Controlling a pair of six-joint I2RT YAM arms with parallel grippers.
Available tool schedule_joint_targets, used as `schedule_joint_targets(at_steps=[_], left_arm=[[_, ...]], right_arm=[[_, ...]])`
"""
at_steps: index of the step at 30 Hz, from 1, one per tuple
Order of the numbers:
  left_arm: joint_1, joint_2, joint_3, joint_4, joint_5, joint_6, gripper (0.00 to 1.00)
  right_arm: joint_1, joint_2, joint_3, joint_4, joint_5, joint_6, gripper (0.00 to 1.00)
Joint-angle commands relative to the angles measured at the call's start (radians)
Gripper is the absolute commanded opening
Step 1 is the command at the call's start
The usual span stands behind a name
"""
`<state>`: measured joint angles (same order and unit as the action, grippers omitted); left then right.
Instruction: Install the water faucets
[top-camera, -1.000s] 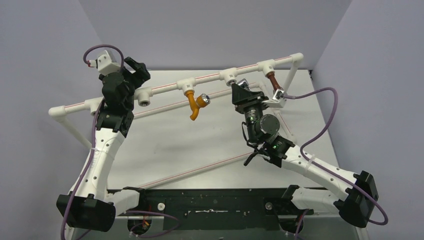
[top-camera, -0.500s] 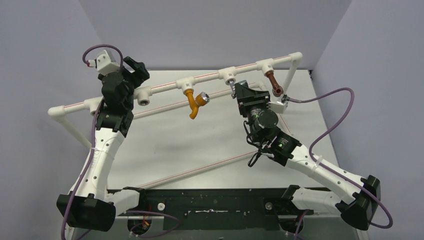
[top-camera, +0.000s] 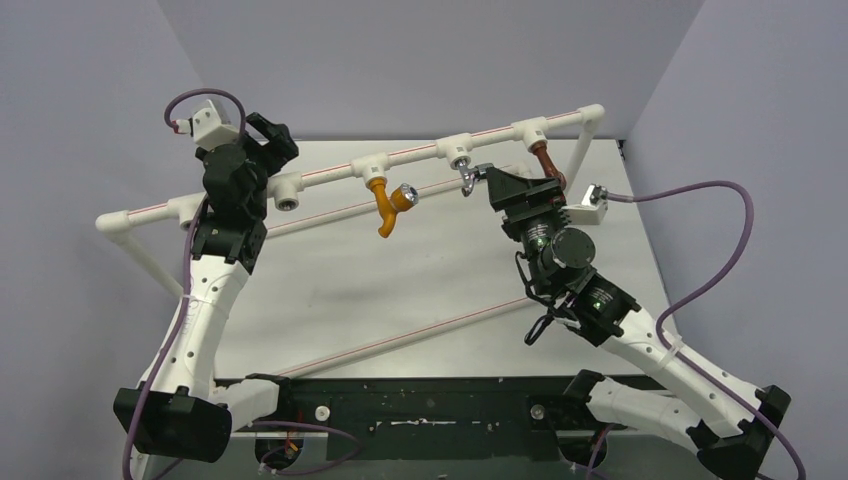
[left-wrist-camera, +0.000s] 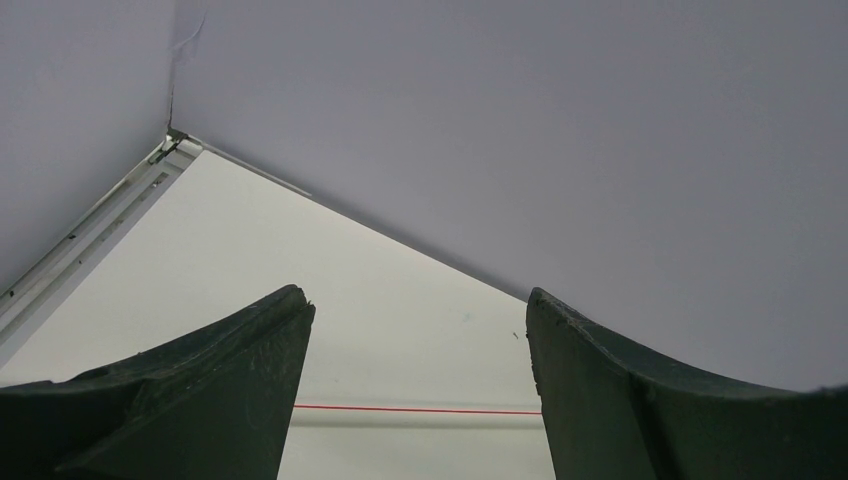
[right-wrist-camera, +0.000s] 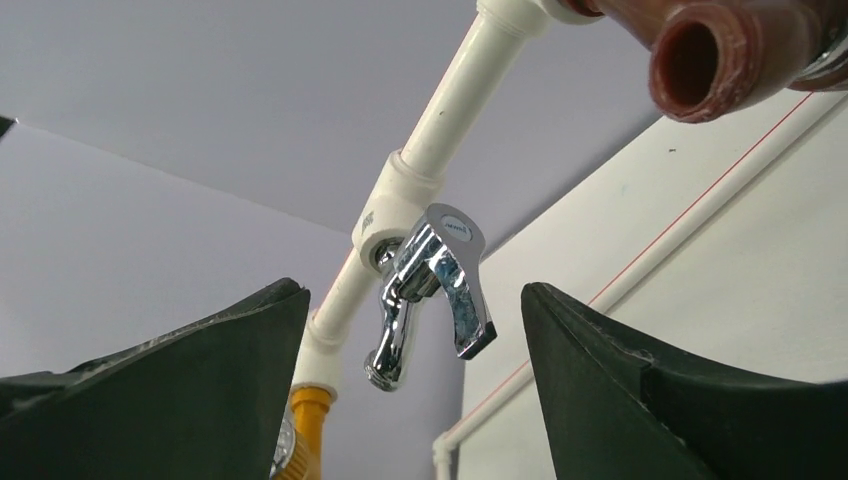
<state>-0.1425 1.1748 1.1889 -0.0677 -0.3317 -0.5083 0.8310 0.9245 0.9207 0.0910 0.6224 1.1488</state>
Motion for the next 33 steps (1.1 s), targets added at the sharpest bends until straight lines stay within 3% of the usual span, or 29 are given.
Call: schedule_joint_targets(at_steps=[1, 11, 19, 33], left_arm=[[-0.002, 0.060, -0.084, -0.248, 0.009, 0.015, 0.76], [-0.001, 0.062, -0.083, -0.247, 0.011, 0.015, 0.76], [-0.002, 0.065, -0.082, -0.249, 0.014, 0.014, 0.76], [-0.001, 0.065, -0.083, -0.248, 0.011, 0.015, 0.76]], right_arm=[[-0.003, -0.051, 0.053, -0.017, -0.112, -0.259, 0.80], [-0.002, -0.105, 0.109, -0.038, -0.246, -0.694, 0.81], [-0.002, -0.009, 0.261, -0.171, -0.479, -1.227, 0.86], [-0.003, -0.021, 0.190, -0.214, -0.674, -2.089, 0.82]])
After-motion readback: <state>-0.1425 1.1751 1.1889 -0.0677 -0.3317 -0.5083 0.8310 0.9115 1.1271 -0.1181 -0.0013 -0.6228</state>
